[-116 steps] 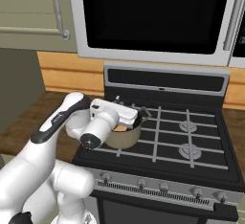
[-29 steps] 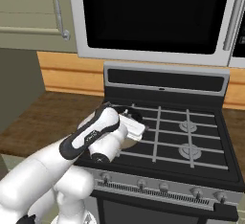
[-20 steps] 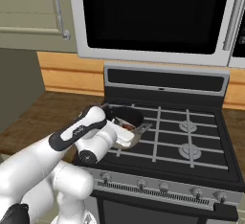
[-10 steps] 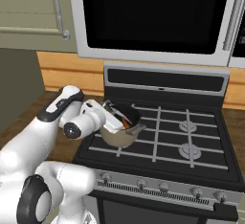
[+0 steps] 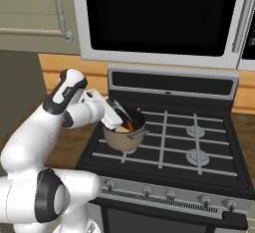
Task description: Put the carrot and squash in the pot. Retrieve the spatula and lightly stir the vegetables in the pot.
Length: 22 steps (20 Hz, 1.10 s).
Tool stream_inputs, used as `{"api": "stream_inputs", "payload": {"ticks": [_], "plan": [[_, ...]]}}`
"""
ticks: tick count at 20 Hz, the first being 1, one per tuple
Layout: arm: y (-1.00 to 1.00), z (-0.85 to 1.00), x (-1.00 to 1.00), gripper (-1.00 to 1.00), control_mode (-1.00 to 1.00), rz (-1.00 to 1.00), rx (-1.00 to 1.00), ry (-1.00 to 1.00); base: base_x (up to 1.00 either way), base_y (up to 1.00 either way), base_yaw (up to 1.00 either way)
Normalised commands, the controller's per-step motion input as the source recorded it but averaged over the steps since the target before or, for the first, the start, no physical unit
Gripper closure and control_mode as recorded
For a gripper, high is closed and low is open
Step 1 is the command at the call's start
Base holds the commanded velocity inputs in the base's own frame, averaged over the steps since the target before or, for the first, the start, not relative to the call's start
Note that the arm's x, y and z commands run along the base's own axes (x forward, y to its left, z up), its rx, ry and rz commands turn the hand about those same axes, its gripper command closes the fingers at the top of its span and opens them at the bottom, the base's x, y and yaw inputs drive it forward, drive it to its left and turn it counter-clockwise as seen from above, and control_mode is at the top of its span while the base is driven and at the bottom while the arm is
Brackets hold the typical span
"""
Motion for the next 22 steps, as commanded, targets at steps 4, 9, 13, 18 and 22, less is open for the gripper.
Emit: {"api": "stream_inputs", "payload": {"ticks": [4,9,13,18,22], "plan": [[-0.09,0.92,-0.59,1.0,-1.0,0.0,0.16,-0.02,0.0,0.0,0.0],[-0.19,0.6,-0.38,1.0,-1.0,0.0,0.13,0.02,0.0,0.0,0.0],[-0.09,-0.03,-0.06,1.0,-1.0,-0.05,0.0,0.17,0.0,0.0,0.0],[-0.02,-0.03,0.0,1.0,-1.0,-0.08,0.05,0.38,0.0,0.0,0.0],[0.0,-0.13,0.18,1.0,-1.0,-0.06,0.13,0.53,0.0,0.0,0.0]]}}
